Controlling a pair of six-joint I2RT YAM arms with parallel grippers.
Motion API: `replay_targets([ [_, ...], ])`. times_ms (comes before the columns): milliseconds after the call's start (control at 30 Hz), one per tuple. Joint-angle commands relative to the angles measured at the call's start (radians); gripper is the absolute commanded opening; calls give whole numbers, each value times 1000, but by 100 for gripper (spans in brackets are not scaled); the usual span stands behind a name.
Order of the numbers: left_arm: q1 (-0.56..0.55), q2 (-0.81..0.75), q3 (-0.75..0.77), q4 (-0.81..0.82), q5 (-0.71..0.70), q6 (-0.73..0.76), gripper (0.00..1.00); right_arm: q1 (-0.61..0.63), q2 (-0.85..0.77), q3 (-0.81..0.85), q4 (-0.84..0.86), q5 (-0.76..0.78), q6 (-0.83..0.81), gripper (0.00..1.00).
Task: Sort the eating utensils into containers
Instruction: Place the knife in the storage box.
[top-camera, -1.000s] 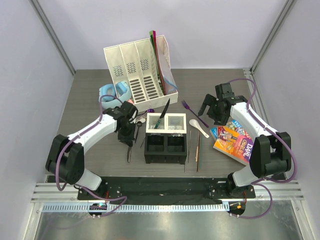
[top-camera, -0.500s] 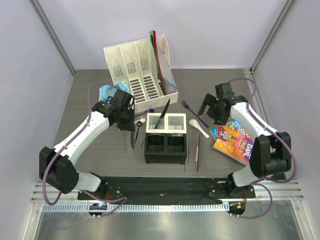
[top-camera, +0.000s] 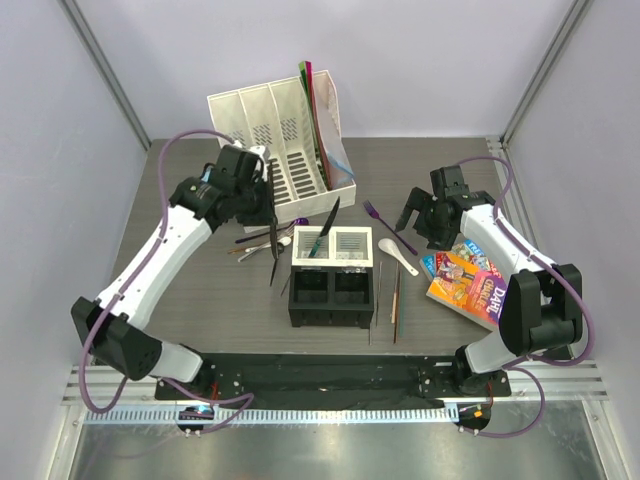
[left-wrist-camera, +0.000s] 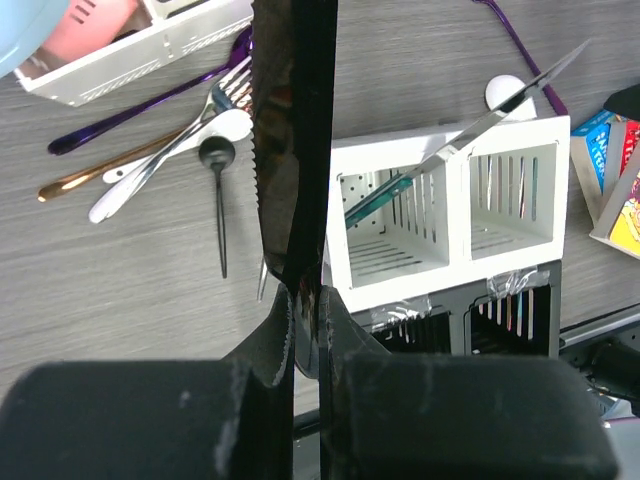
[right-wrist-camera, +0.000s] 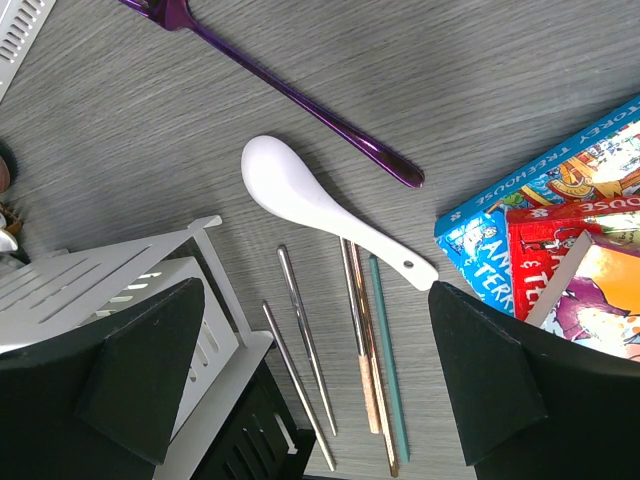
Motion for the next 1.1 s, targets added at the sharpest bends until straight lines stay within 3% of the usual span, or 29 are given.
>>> replay_targets([
  [0,-2,69,61,63,45,14,0,-1,-8,23,24,-9,9,100],
  [167,-11,145,116,138,62,34,0,-1,1,37,25,-8,7,100],
  [500,-92,339,300,138,51,71,0,-2,10,40,25,0,-1,100],
  [1067,-183,250,7,288,-23,137,0,-1,27,32,24,-5,4,100],
])
